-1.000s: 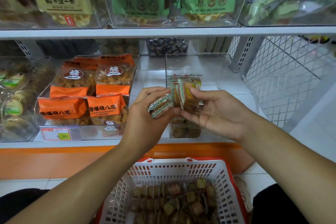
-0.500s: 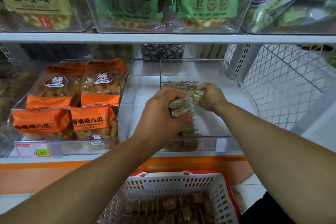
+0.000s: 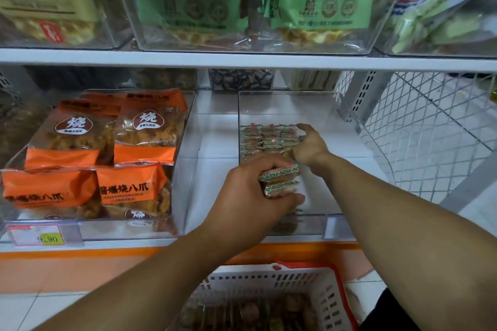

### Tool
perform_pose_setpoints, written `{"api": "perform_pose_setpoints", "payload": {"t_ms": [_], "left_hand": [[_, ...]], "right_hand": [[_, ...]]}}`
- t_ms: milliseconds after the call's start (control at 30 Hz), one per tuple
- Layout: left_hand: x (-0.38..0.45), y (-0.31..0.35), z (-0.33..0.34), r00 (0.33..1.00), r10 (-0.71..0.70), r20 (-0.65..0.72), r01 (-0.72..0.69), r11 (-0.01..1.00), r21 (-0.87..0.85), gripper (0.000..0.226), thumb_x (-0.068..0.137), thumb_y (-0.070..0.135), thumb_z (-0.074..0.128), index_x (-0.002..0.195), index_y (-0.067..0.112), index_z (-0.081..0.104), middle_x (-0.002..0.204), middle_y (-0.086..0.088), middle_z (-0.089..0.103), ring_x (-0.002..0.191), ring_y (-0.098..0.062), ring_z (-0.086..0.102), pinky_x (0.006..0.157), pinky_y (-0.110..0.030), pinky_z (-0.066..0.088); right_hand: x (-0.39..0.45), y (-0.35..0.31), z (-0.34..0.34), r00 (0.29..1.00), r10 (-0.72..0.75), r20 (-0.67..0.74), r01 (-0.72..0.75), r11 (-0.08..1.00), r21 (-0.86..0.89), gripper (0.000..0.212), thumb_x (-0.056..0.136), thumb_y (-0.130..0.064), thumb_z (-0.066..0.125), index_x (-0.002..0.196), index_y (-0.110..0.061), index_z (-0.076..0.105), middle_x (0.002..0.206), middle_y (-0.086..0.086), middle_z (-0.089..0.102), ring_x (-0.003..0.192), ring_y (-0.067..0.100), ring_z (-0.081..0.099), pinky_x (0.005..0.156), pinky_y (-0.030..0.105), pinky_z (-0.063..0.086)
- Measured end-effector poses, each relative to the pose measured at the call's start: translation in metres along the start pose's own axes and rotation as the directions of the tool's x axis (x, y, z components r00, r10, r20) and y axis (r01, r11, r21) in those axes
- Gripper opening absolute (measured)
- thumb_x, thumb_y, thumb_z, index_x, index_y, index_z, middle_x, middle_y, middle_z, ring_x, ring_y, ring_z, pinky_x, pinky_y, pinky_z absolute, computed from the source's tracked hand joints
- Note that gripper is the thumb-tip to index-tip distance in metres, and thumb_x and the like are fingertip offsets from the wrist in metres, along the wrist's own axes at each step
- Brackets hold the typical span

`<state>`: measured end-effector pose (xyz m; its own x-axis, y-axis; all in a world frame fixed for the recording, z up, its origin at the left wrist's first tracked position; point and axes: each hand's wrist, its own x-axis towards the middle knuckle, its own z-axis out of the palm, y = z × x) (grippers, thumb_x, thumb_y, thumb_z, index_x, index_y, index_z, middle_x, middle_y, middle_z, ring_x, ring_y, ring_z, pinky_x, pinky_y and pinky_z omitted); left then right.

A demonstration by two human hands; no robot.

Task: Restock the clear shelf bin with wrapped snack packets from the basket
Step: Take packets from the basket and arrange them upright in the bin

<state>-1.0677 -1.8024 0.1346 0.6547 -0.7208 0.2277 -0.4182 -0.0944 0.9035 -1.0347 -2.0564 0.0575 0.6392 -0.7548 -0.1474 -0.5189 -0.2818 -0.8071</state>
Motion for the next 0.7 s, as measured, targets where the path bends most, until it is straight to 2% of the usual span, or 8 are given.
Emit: {"api": "perform_pose_setpoints", "payload": {"t_ms": [100,200,300,367,467,533,633,700], "left_hand": [[-0.002,0.002,-0.001,0.993,-0.11,0.032,0.114,0.984,-0.136,0.032,0.073,0.02,0.091,0.093,0.037,0.072,0.096,0.019,0.075,0.087,0.001,0.071,0.07,-0.01,0.053],[-0.004,0.004,-0.003,0.971,-0.224,0.077,0.237,0.92,-0.312,0.03,0.075,0.019,0.09,0.1,0.029,0.076,0.096,0.004,0.079,0.091,-0.015,0.076,0.083,-0.037,0.062],[-0.005,0.008,-0.007,0.943,-0.318,0.098,0.319,0.782,-0.536,0.029,0.074,0.019,0.089,0.099,0.016,0.076,0.098,-0.009,0.078,0.093,-0.027,0.076,0.077,-0.041,0.063],[-0.005,0.011,-0.012,0.915,-0.378,0.142,0.369,0.639,-0.675,0.036,0.069,0.024,0.089,0.099,0.01,0.075,0.098,-0.013,0.077,0.092,-0.029,0.076,0.072,-0.038,0.063],[-0.005,0.011,-0.021,0.888,-0.423,0.183,0.406,0.531,-0.744,0.042,0.065,0.033,0.087,0.099,0.009,0.078,0.107,-0.012,0.074,0.098,-0.026,0.074,0.071,-0.032,0.062],[-0.003,0.01,-0.028,0.879,-0.436,0.192,0.408,0.482,-0.775,0.031,0.071,0.034,0.084,0.092,0.011,0.08,0.11,-0.012,0.068,0.099,-0.025,0.07,0.071,-0.029,0.061],[-0.002,0.011,-0.039,0.876,-0.441,0.195,0.398,0.435,-0.808,0.022,0.077,0.035,0.079,0.087,0.015,0.081,0.11,-0.01,0.074,0.099,-0.018,0.073,0.069,-0.026,0.06],[-0.002,0.011,-0.044,0.885,-0.417,0.208,0.4,0.45,-0.799,0.022,0.081,0.038,0.077,0.089,0.019,0.083,0.105,-0.007,0.078,0.093,-0.015,0.075,0.07,-0.025,0.06]], "right_hand": [[0.002,0.004,-0.002,0.997,0.043,-0.062,-0.043,0.999,-0.014,0.074,0.083,0.006,0.066,0.149,-0.018,0.042,0.119,0.011,0.065,0.112,0.031,0.063,0.1,0.045,0.053],[0.0,0.004,-0.006,0.999,0.045,0.021,-0.044,0.999,-0.024,0.072,0.086,0.002,0.062,0.151,-0.018,0.039,0.133,0.013,0.061,0.121,0.031,0.06,0.105,0.043,0.05],[-0.008,-0.009,-0.017,0.998,-0.037,-0.05,0.034,0.997,-0.064,0.068,0.087,0.0,0.068,0.149,-0.013,0.042,0.141,0.015,0.054,0.125,0.031,0.057,0.106,0.037,0.048],[-0.022,-0.024,-0.026,0.976,-0.155,-0.151,0.147,0.987,-0.063,0.055,0.089,-0.004,0.068,0.14,-0.014,0.051,0.134,0.011,0.059,0.114,0.027,0.062,0.092,0.029,0.052],[-0.059,-0.054,-0.033,0.936,-0.282,-0.209,0.306,0.947,0.095,0.024,0.094,-0.016,0.067,0.117,-0.021,0.063,0.102,0.0,0.07,0.082,0.019,0.07,0.066,0.02,0.054],[-0.095,-0.067,-0.039,0.942,-0.331,-0.058,0.335,0.907,0.254,0.011,0.095,-0.032,0.066,0.102,-0.023,0.068,0.081,-0.005,0.071,0.067,0.014,0.069,0.065,0.032,0.058],[-0.156,-0.075,-0.046,0.863,-0.407,0.301,0.306,0.893,0.33,0.036,0.085,-0.062,0.067,0.098,-0.029,0.071,0.081,-0.007,0.072,0.072,0.009,0.068,0.062,0.025,0.053],[-0.182,-0.074,-0.046,0.819,-0.398,0.414,0.257,0.899,0.355,0.032,0.081,-0.05,0.074,0.107,-0.032,0.07,0.088,-0.003,0.075,0.078,0.012,0.071,0.062,0.021,0.053]]}}
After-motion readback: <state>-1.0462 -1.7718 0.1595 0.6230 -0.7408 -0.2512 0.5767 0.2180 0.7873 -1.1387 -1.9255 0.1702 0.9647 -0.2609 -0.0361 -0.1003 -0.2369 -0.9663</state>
